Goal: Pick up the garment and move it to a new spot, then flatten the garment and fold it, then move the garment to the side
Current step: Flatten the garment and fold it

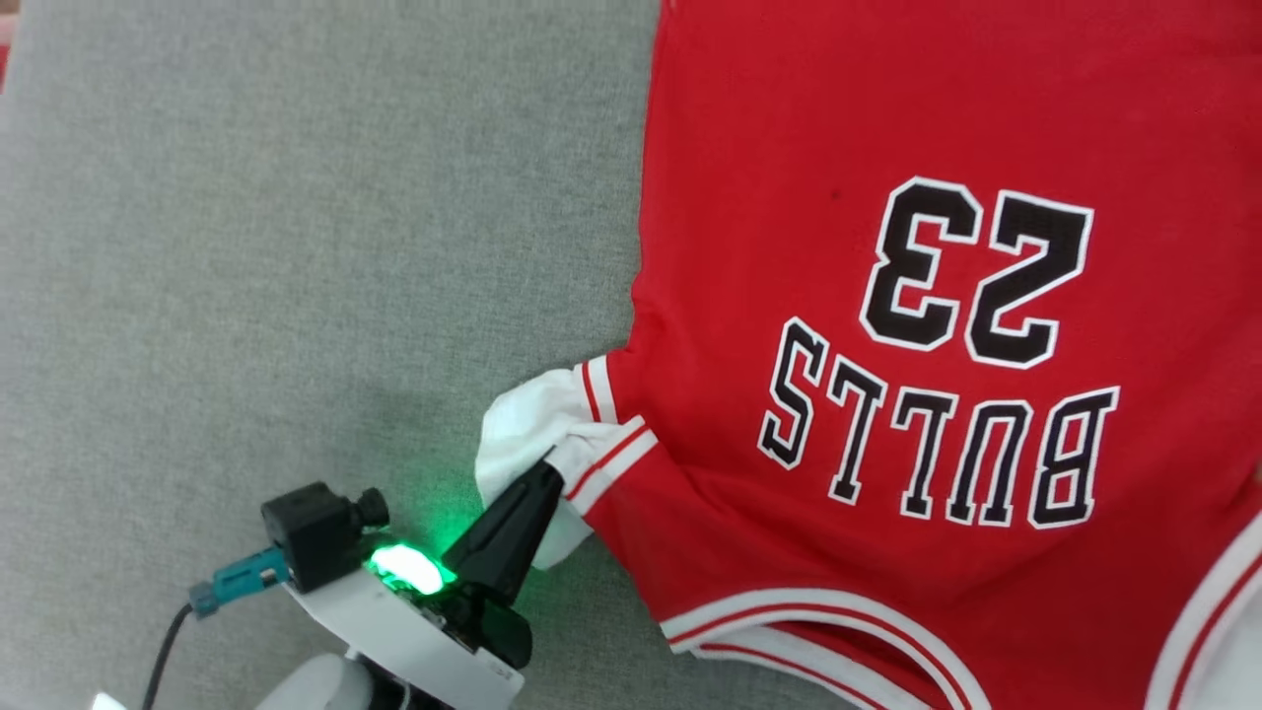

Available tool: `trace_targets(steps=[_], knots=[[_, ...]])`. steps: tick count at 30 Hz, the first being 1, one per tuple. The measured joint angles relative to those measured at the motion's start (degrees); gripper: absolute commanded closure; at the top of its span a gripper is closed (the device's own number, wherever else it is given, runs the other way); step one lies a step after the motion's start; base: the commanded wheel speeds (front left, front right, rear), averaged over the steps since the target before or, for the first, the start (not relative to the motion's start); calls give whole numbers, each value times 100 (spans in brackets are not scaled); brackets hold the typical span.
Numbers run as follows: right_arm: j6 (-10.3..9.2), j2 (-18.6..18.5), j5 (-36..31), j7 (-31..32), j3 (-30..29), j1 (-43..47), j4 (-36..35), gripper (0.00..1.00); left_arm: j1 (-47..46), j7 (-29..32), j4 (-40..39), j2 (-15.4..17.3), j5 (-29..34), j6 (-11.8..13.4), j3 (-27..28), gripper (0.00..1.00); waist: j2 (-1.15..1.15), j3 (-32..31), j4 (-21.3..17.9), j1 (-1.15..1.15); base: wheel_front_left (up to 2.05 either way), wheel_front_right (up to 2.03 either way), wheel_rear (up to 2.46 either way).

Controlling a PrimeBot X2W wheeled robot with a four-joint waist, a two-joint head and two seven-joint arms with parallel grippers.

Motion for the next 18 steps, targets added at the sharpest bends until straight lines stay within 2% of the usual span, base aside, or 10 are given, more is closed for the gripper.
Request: trace_targets(steps=[10, 18], knots=[[0, -1094, 1319, 4, 645, 1827, -2064, 100, 213, -23, 237, 203, -143, 3, 127, 100, 0, -644, -230, 0, 0, 0, 0], [0, -1982, 2084, 260, 400, 3816, -3813, 100, 535, -24, 266, 413, -241, 11, 248, 100, 0, -1148, -567, 0, 0, 0, 0]])
